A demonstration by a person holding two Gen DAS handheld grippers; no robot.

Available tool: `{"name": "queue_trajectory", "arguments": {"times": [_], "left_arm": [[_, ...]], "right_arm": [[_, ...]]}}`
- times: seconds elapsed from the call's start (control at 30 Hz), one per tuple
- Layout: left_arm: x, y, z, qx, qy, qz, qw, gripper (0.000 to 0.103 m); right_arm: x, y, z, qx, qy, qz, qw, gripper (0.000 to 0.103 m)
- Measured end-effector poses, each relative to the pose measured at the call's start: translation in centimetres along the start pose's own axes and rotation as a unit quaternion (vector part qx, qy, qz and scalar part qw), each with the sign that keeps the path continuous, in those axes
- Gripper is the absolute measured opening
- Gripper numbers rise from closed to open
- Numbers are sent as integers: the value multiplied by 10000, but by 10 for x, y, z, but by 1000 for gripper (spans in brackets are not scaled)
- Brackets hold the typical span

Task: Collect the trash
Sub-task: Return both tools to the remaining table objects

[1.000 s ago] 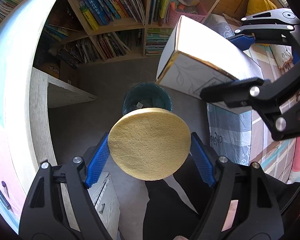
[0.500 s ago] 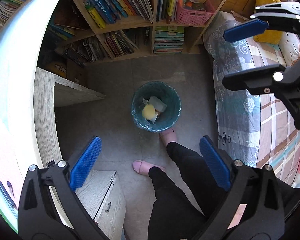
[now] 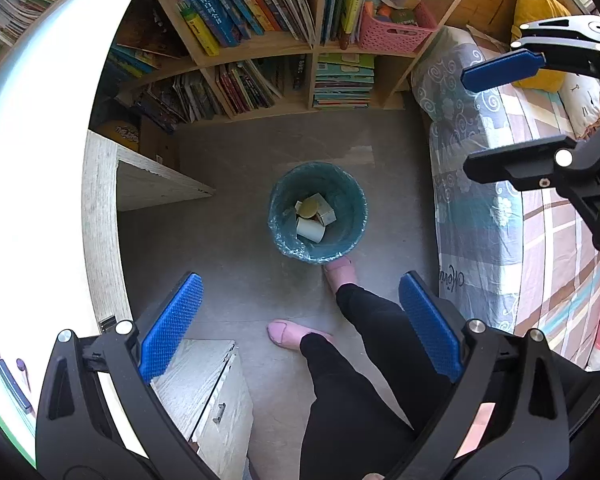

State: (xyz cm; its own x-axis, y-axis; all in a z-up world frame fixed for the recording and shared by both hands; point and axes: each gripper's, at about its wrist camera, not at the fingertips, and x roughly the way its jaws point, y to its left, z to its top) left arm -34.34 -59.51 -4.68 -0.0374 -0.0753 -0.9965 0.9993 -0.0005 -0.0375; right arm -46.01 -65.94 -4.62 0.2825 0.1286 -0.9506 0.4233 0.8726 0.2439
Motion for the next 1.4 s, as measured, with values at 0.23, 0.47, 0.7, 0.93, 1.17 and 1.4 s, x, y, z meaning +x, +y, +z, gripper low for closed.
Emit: {"name": "queue_trajectory", "arguments": {"times": [0.23, 0.47, 0.7, 0.93, 1.17, 1.4], "left_arm": [[-16, 18, -12, -184, -162, 104, 9996, 96], [-36, 53, -39, -637, -346, 347, 9968, 96], [-52, 97, -87, -1275, -453, 541, 9893, 96], [-61, 137, -139, -1951, -500, 789, 9763, 96], [-74, 184, -197, -2531, -554, 1066, 9600, 96], [-86, 230, -257, -2987, -596, 1220, 9446, 96]], "right_arm": [[-5, 17, 9, -364, 12, 115, 9993, 68], [-6, 60, 38, -1078, -42, 227, 9939, 70], [-4, 117, 73, -1830, -94, 300, 9826, 70], [6, 181, 101, -2544, -69, 340, 9665, 70], [18, 241, 123, -3209, -68, 341, 9465, 70], [30, 303, 149, -3650, -134, 342, 9303, 70]]}}
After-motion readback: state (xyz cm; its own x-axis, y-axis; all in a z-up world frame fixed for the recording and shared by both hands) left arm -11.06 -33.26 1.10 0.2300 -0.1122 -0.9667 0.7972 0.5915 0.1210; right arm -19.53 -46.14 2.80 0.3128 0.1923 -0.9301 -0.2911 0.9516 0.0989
